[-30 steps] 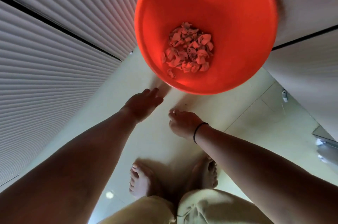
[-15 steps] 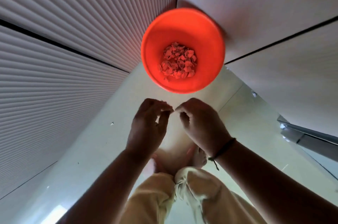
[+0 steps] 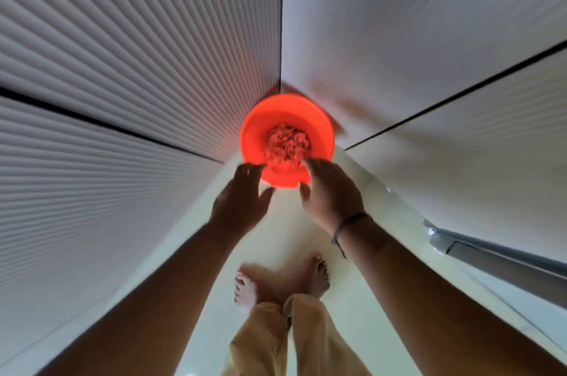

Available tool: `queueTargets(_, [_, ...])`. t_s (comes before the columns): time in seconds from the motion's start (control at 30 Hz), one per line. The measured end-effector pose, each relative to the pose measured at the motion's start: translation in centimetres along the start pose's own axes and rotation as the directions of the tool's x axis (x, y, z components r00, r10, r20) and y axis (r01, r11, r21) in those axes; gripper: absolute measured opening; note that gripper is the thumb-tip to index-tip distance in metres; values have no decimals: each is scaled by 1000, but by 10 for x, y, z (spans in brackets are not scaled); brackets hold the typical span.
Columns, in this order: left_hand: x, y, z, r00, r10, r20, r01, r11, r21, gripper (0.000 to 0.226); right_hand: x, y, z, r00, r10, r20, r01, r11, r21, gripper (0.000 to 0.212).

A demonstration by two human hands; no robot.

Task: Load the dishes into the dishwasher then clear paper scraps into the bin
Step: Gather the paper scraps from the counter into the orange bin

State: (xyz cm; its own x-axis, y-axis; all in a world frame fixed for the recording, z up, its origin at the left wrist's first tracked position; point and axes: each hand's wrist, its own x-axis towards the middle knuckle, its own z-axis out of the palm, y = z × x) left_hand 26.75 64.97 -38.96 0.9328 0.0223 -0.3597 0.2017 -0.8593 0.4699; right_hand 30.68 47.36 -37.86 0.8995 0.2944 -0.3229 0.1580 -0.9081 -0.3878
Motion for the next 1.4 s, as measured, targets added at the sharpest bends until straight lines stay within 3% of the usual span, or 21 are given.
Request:
queueTargets(0.13, [-78, 57, -69, 994, 80, -71, -82, 996, -21, 66, -67, -24, -102, 992, -116, -51, 113, 992, -52, 42])
queueTargets(0.23, [-103, 122, -154, 960, 212, -182, -225, 973, -49, 62, -92, -59, -206, 951, -265, -156, 252, 963, -97, 41])
queueTargets(0.43, [-87, 230, -327, 785, 451, -424, -478, 877, 50, 53, -95, -131, -378, 754, -489, -438, 443, 872, -211, 40])
queueTargets(0.53, [-68, 255, -384, 745, 449, -494, -482, 874, 67, 59, -80, -143, -432, 656, -501, -564, 449, 860, -243, 34])
queueTargets(0.63, [-30, 270, -429, 760, 410, -504, -437, 897, 70, 71, -48, -136, -475, 699, -387, -602, 320, 921, -221, 38])
queueTargets(0.7, [5, 271, -447, 777, 405, -482, -410, 907, 102, 78, -24, -117, -491, 748, -254, -614, 137, 963, -232, 44])
queueTargets(0.8, [57, 264, -459, 835, 397, -382, -352, 918, 185, 95, -3, -80, -500, 836, 160, -525, -255, 960, -113, 75])
queueTargets(0.87, [88, 262, -462, 879, 382, -285, -308, 911, 274, 107, -1, -51, -503, 771, 446, -455, -491, 871, 21, 98])
queueTargets(0.97, [120, 267, -457, 908, 394, -141, -322, 874, 365, 125, -6, -22, -504, 623, 684, -380, -665, 719, 203, 119])
queueTargets(1.03, [136, 273, -448, 901, 425, -85, -360, 843, 400, 135, -4, -14, -503, 590, 733, -339, -705, 672, 227, 124])
queueTargets(1.27, [173, 296, -446, 851, 520, -74, -459, 805, 376, 118, 35, -9, -523, 543, 772, -330, -735, 627, 256, 119])
queueTargets(1.4, [187, 302, -447, 836, 543, -76, -480, 793, 376, 114, 68, -1, -544, 618, 694, -369, -629, 718, 298, 90])
